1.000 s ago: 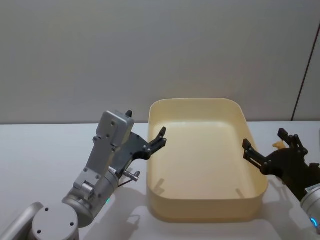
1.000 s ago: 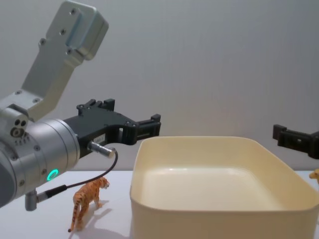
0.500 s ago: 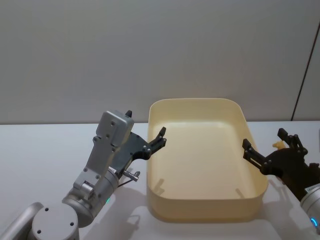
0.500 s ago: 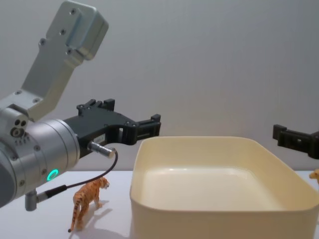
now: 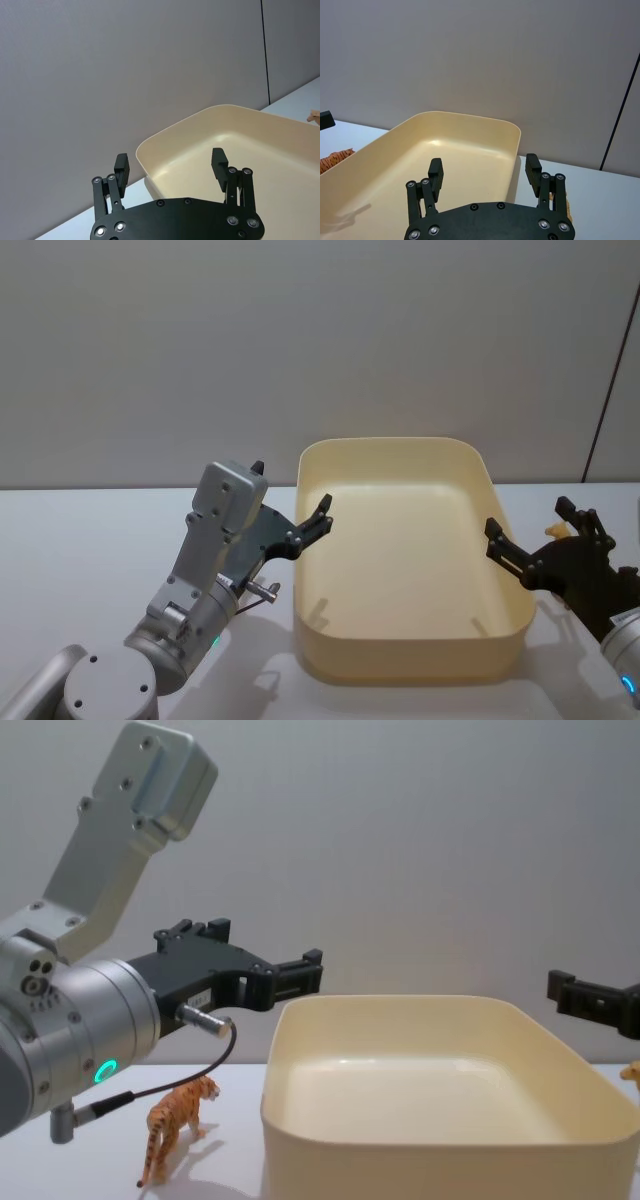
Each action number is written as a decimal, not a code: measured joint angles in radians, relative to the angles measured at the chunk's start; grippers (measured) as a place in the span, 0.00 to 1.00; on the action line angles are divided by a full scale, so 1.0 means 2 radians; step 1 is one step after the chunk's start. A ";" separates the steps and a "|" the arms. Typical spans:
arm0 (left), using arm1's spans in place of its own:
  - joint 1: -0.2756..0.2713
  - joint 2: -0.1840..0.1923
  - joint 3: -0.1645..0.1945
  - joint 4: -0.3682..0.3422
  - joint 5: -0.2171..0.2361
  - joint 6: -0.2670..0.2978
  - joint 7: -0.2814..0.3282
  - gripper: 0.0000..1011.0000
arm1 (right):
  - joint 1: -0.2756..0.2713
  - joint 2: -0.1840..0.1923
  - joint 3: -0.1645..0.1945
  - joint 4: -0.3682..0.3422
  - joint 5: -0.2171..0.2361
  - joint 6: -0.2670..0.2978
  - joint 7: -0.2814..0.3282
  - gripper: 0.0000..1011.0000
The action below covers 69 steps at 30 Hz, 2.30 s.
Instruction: Pick up the toy alternately with two hands and place it into the central storage box.
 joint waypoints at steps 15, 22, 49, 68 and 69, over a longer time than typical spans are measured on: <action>0.000 0.000 0.000 0.000 0.000 0.000 0.000 0.99 | 0.000 0.000 0.000 0.000 0.000 0.000 0.000 0.99; 0.000 0.000 0.000 0.000 0.000 0.000 0.000 0.99 | 0.000 0.000 0.000 0.000 0.000 0.000 0.000 0.99; 0.000 0.000 0.000 0.000 0.000 0.000 0.000 0.99 | -0.055 0.081 0.062 -0.017 0.059 0.005 0.021 0.99; 0.000 0.000 0.000 0.000 0.000 0.000 0.000 0.99 | -0.099 0.123 0.099 0.005 0.083 0.029 0.007 0.99; 0.000 0.000 0.000 0.000 0.000 0.000 0.000 0.99 | -0.098 0.123 0.099 0.008 0.083 0.031 0.008 0.99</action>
